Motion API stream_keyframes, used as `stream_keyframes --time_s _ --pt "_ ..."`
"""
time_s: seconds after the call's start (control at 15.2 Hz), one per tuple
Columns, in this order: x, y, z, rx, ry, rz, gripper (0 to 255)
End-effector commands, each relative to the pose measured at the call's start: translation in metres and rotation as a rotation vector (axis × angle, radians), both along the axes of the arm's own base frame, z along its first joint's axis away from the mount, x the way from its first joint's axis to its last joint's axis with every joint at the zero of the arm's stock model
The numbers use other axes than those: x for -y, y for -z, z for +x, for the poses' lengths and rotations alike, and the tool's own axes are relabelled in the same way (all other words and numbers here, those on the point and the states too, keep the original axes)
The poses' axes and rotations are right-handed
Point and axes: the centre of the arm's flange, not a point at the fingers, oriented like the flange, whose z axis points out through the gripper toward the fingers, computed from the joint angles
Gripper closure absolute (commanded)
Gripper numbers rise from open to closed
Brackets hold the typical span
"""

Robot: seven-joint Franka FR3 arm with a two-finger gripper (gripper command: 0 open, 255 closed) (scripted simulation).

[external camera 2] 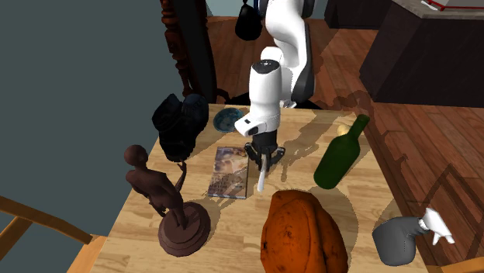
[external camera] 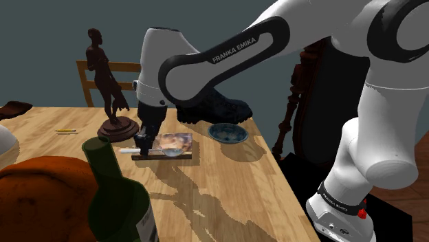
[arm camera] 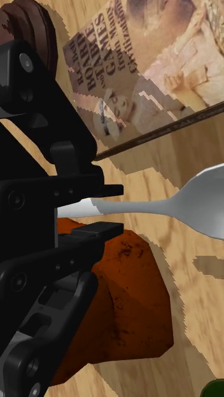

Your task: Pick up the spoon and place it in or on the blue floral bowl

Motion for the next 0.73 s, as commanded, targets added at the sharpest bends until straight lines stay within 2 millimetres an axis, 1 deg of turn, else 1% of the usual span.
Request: stream_keyframes --time_s 0.0,0.26,0.33,0.66 --pt "0.0 -0.012 0.001 0.0 0.0 0.0 255" --pt "0.0 -0.033 0.001 0.0 0.0 0.0 255" --pt "0.0 -0.034 0.001 0.0 0.0 0.0 255" --pt "0.065 -0.037 -0.009 0.0 0.0 0.0 255"
